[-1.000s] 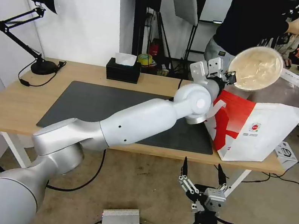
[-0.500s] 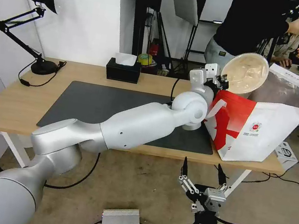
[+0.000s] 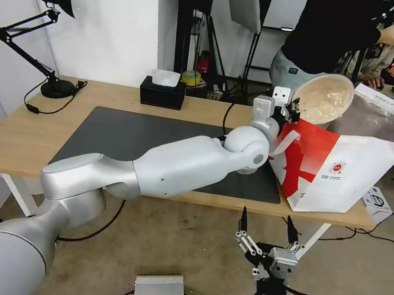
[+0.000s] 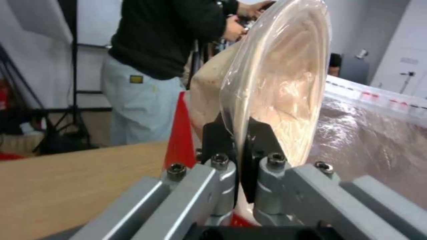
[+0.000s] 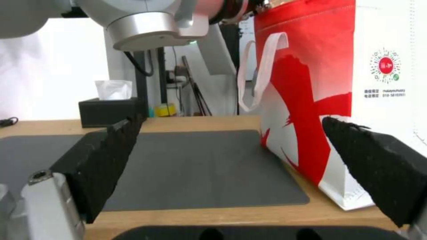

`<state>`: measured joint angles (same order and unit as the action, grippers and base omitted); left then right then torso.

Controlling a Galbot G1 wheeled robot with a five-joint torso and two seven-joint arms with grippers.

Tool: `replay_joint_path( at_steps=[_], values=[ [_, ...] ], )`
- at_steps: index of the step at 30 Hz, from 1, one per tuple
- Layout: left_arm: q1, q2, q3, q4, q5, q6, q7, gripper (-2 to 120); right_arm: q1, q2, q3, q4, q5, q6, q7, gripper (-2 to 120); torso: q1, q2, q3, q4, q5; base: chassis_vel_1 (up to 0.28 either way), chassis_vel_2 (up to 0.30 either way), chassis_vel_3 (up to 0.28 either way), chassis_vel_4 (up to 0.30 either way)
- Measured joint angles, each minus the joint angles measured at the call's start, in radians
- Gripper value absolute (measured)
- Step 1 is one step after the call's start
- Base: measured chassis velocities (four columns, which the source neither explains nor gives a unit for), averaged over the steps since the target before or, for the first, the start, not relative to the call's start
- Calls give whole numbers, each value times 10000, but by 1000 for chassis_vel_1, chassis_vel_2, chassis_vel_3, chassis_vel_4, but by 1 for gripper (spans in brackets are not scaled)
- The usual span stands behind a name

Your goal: Pick up the trash from the table and place it into the takeout bag.

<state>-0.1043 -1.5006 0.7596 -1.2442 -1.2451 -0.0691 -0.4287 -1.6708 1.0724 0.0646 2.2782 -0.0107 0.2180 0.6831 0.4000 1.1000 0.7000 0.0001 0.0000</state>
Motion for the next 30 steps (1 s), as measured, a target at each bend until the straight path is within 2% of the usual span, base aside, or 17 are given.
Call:
replay_joint_path(
  at_steps=[18, 25, 27, 28, 30],
  values=[
    [-328, 377, 635, 165, 394, -153, 885, 1, 0, 0, 0, 0, 0, 0, 0, 100, 0, 0, 0, -1, 0, 0, 0, 0, 0],
    [-325, 406, 736, 348, 783, -387, 776, 1, 0, 0, 0, 0, 0, 0, 0, 100, 0, -1, 0, -1, 0, 0, 0, 0, 0],
    [-285, 403, 739, 356, 832, -502, 693, 9, 0, 0, 0, 0, 0, 0, 0, 100, 0, 0, 0, -1, 0, 0, 0, 0, 0],
    [-285, 403, 739, 356, 832, -502, 693, 9, 0, 0, 0, 0, 0, 0, 0, 100, 0, 0, 0, -1, 0, 0, 0, 0, 0],
    [-256, 413, 786, 337, 893, -654, 692, 19, 0, 0, 0, 0, 0, 0, 0, 100, 0, 0, 0, -1, 0, 0, 0, 0, 0]
  ],
)
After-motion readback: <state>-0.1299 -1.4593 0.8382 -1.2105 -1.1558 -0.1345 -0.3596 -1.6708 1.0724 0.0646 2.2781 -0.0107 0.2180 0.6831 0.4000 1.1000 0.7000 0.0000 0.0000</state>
